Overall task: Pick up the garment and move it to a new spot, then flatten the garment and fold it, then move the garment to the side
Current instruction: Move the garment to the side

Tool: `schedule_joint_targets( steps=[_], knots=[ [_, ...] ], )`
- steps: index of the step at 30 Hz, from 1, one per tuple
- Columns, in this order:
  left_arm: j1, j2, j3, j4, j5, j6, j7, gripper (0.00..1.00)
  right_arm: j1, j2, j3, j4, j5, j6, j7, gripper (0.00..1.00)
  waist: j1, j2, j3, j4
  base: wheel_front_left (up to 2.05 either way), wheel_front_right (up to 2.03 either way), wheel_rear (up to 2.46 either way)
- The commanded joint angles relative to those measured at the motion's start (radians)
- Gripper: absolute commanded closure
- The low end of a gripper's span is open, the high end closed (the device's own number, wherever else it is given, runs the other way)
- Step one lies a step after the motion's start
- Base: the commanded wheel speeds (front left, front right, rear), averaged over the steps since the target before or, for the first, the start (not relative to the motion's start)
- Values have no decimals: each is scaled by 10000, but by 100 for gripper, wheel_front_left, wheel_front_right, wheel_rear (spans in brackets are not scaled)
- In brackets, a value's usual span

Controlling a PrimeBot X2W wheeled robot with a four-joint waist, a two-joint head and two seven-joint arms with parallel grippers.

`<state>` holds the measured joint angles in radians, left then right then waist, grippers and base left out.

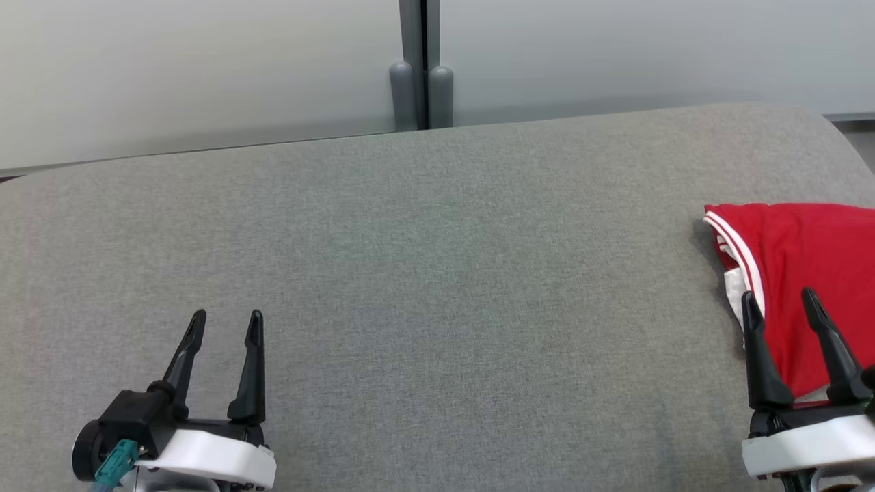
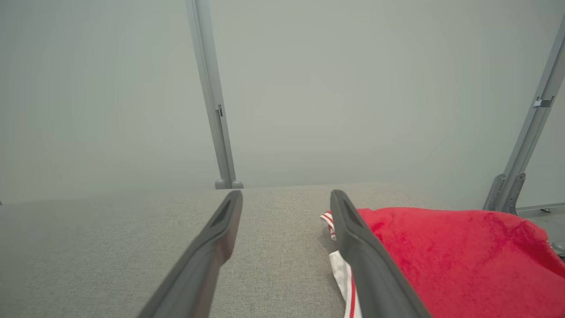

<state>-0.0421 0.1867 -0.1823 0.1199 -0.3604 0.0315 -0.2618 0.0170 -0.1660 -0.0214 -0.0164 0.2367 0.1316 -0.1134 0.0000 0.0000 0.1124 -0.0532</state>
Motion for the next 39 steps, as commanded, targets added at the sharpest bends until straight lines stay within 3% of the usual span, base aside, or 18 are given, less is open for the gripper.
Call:
schedule_joint_targets(
  steps=[1,7,19,39],
  knots=[
    [262,89,123,34,-70,0,-31,0,303,42,-60,-144,-73,-18,64,0,0,0,-463,356,0,0,0],
    [1007,206,235,3,-118,-82,-25,0,1118,137,-221,-531,-115,-17,515,0,0,0,-1286,726,0,0,0],
    [2031,422,241,84,-261,-7,6,0,2275,158,-175,-995,60,-17,1035,0,0,0,-2153,819,0,0,0],
    [2301,502,140,-29,-275,234,24,0,2564,167,-244,-1366,34,-17,1291,0,0,0,-2227,836,0,0,0]
  ],
)
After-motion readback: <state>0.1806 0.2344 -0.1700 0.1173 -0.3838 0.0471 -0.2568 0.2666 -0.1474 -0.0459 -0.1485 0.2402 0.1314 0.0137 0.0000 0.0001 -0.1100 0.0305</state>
